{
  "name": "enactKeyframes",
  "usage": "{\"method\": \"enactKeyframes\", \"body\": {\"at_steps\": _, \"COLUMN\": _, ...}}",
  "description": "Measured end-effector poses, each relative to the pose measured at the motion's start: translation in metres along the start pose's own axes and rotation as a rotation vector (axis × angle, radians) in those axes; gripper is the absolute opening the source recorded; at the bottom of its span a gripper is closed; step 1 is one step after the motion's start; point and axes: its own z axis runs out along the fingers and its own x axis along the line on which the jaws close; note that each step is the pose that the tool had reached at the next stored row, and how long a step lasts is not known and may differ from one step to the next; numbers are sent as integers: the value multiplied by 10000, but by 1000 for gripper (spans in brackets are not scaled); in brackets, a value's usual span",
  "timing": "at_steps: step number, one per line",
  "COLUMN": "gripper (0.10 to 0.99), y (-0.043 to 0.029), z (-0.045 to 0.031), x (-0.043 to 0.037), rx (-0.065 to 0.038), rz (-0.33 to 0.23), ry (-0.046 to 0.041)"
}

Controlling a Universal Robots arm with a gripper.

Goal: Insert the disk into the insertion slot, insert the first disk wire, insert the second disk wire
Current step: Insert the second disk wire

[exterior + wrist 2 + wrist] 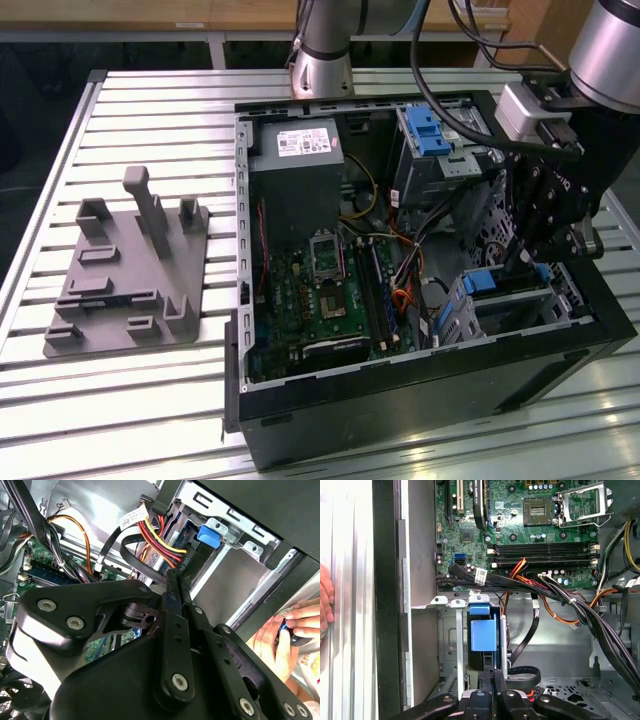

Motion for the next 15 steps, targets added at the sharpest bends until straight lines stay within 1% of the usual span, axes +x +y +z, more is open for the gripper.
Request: {"method": "enactKeyframes", "body": {"at_steps": 15, "gripper": 141, "y": -4, "z": 34, "x": -2, "rx": 0, "rz": 1, "ry": -3}}
